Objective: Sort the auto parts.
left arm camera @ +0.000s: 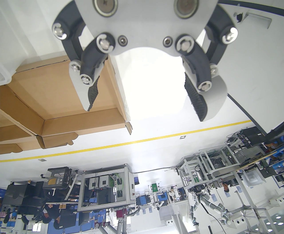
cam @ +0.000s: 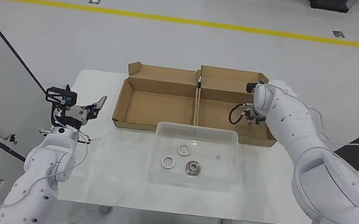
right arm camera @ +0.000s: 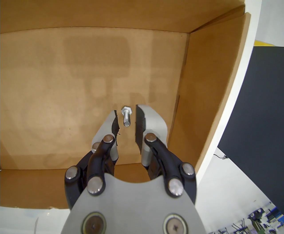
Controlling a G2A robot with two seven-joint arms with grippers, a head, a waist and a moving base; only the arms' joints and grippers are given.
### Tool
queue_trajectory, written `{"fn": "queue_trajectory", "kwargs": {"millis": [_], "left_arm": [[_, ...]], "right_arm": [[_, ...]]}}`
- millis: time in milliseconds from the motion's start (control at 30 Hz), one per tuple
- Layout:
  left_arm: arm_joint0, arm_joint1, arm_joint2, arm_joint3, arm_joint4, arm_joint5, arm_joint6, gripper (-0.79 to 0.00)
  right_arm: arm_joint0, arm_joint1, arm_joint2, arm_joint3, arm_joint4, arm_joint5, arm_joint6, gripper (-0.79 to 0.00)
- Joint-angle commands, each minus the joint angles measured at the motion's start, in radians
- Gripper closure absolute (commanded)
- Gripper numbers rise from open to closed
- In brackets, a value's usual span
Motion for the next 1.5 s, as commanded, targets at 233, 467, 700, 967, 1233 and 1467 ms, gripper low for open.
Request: {"fn": "queue_trajectory", "kwargs": {"millis": [233,467,700,967,1233,1467], "left_arm": [[0.0,0.0,0.0,0.0,0.0,0.0,0.0,-0.785],[0.0,0.0,0.0,0.0,0.0,0.0,0.0,-0.785],[0.0,0.0,0.0,0.0,0.0,0.0,0.0,-0.785],[0.0,0.0,0.0,0.0,0.0,0.0,0.0,-0.785],[0.0,0.0,0.0,0.0,0.0,0.0,0.0,-0.785],[0.0,0.0,0.0,0.0,0.0,0.0,0.0,-0.785]], "right_arm": [[0.015,-0.003,0.016,-0.001,-0.026,-0.003,-0.038,-0.785],[0.015,0.025,0.057,-0.079,-0.051,-0.078,-0.1,-0.785],[-0.026,0.094,0.148,-0.272,-0.09,-0.166,-0.125,-0.785],[-0.212,0.218,0.34,-0.692,-0.199,-0.292,-0.06,-0.785],[-0.435,0.304,0.557,-1.071,-0.181,-0.488,0.051,-0.785],[-0.491,0.325,0.63,-1.171,-0.095,-0.567,0.126,-0.785]]}}
